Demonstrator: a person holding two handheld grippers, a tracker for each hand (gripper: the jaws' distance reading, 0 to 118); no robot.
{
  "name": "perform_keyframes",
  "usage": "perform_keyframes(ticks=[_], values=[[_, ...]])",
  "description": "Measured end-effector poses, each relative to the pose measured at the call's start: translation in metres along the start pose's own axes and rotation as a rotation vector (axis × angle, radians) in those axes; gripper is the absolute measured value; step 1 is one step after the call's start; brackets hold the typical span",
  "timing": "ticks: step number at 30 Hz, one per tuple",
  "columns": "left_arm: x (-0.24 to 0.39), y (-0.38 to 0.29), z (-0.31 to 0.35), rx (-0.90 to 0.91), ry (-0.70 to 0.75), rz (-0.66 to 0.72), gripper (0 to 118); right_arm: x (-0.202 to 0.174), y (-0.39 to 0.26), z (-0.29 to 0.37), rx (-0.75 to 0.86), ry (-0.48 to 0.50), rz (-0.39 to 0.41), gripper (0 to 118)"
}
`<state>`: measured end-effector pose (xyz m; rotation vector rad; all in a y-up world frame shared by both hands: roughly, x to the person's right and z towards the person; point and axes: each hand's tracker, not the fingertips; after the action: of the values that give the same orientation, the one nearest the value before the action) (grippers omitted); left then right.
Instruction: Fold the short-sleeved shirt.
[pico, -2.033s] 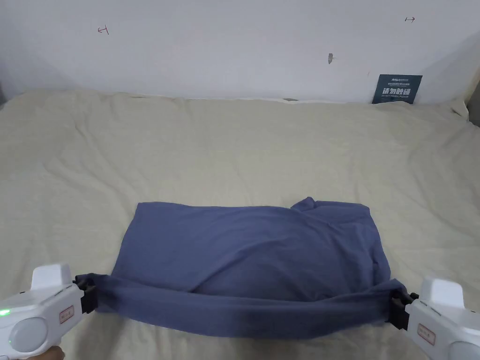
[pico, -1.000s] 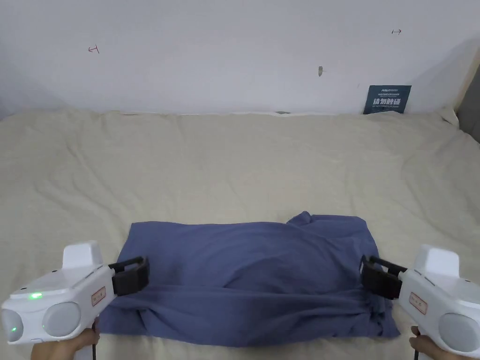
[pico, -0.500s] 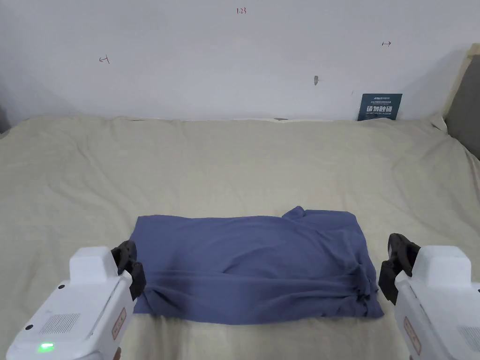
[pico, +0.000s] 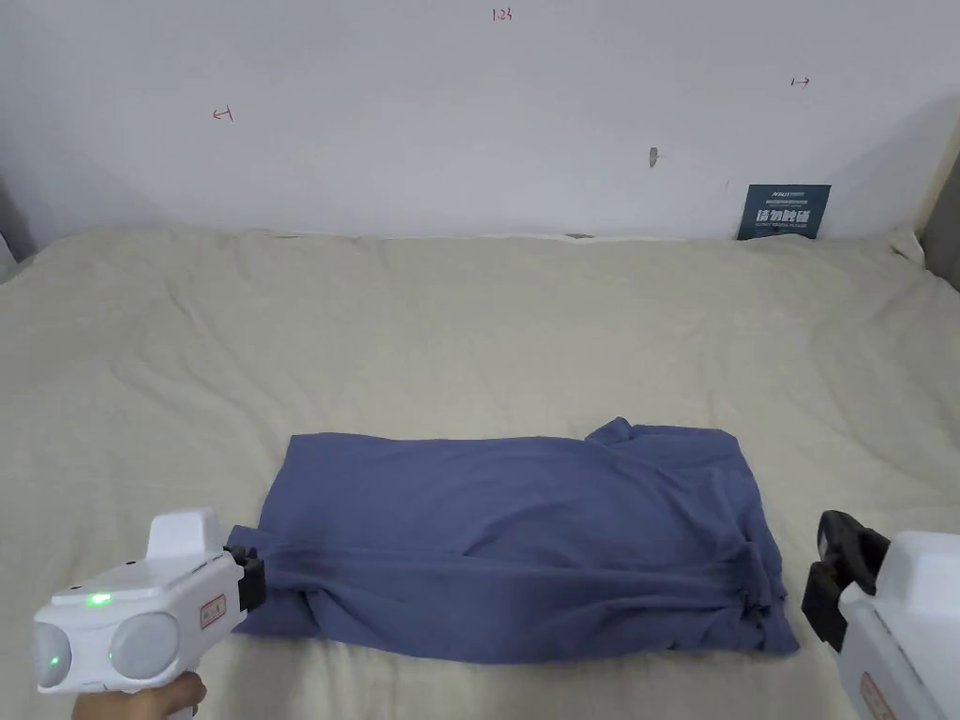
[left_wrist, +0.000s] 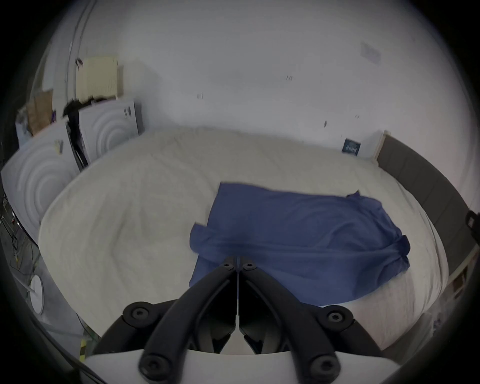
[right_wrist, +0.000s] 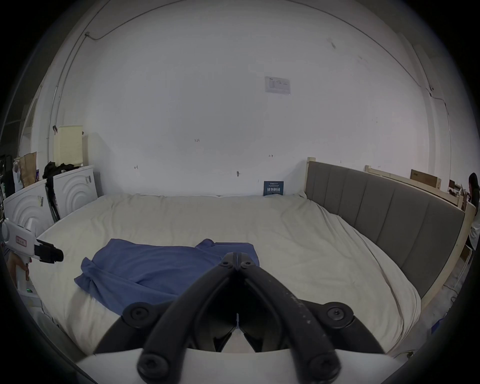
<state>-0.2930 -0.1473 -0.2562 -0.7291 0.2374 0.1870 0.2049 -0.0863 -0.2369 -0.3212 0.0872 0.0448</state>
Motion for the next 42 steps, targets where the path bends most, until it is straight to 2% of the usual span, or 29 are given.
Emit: perform_keyframes(ticks=[1,2,4,5,6,7,8,11,13,14,16,17,18,19,21,22,24,30,33,34,37,38,39,40,42], values=[[-0.008,0.002,-0.012,-0.028,-0.002,0.036,2,0.001,-0.001,-0.003,-0.008,-0.002,-0.004,2],[-0.015,0.004,-0.024,-0.069,-0.007,0.059,9,0.001,-0.001,-0.005,-0.014,-0.007,-0.007,2],[-0.022,0.004,-0.044,-0.106,0.033,0.069,42,0.002,-0.003,-0.012,-0.030,-0.019,-0.009,2],[-0.025,0.004,-0.054,-0.120,0.045,0.057,64,0.002,-0.004,-0.015,-0.035,-0.024,-0.010,2],[-0.029,0.004,-0.064,-0.152,0.063,0.053,92,0.002,-0.005,-0.019,-0.045,-0.030,-0.012,2],[-0.033,0.002,-0.075,-0.173,0.081,0.060,107,0.003,-0.006,-0.022,-0.055,-0.032,-0.016,2],[-0.034,0.000,-0.081,-0.197,0.091,0.066,114,0.005,-0.007,-0.026,-0.063,-0.034,-0.019,2],[-0.038,-0.007,-0.102,-0.252,0.111,0.080,107,0.007,-0.010,-0.035,-0.088,-0.043,-0.027,2],[-0.033,-0.014,-0.108,-0.296,0.104,0.073,87,0.010,-0.014,-0.041,-0.106,-0.049,-0.031,2],[-0.032,-0.017,-0.110,-0.298,0.104,0.065,72,0.011,-0.016,-0.044,-0.115,-0.051,-0.032,2],[-0.024,-0.025,-0.108,-0.295,0.098,0.053,62,0.016,-0.022,-0.051,-0.157,-0.061,-0.044,3],[-0.021,-0.024,-0.104,-0.247,0.129,0.030,51,0.019,-0.025,-0.055,-0.186,-0.068,-0.051,4],[-0.018,-0.024,-0.102,-0.258,0.104,0.029,26,0.023,-0.031,-0.062,-0.226,-0.073,-0.060,13],[-0.015,-0.023,-0.100,-0.247,0.086,0.026,10,0.027,-0.036,-0.069,-0.271,-0.074,-0.061,27],[-0.012,-0.020,-0.098,-0.244,0.045,0.037,10,0.035,-0.046,-0.088,-0.356,-0.075,-0.089,70],[-0.009,-0.019,-0.096,-0.242,0.063,0.035,10,0.038,-0.053,-0.099,-0.416,-0.069,-0.100,81],[-0.008,-0.016,-0.088,-0.189,0.061,0.028,10,0.045,-0.066,-0.120,-0.468,-0.062,-0.148,96],[-0.009,-0.006,-0.068,-0.152,0.029,0.052,10,0.046,-0.106,-0.174,-0.647,-0.064,-0.213,96],[-0.014,-0.004,-0.066,-0.145,0.023,0.057,10,0.036,-0.119,-0.187,-0.682,-0.048,-0.183,95],[-0.015,-0.004,-0.065,-0.144,0.023,0.063,10,0.033,-0.123,-0.190,-0.696,-0.050,-0.156,90],[-0.020,-0.005,-0.064,-0.149,0.027,0.077,10,0.026,-0.121,-0.181,-0.642,-0.043,-0.097,64],[-0.021,-0.007,-0.063,-0.150,0.028,0.082,10,0.024,-0.119,-0.177,-0.638,-0.027,-0.093,43],[-0.022,-0.008,-0.062,-0.150,0.028,0.086,10,0.024,-0.117,-0.175,-0.637,-0.009,-0.095,16],[-0.022,-0.009,-0.061,-0.152,0.028,0.090,10,0.023,-0.115,-0.173,-0.627,0.036,-0.115,14],[-0.024,-0.012,-0.058,-0.153,0.035,0.095,10,0.023,-0.109,-0.167,-0.622,0.004,-0.100,14]])
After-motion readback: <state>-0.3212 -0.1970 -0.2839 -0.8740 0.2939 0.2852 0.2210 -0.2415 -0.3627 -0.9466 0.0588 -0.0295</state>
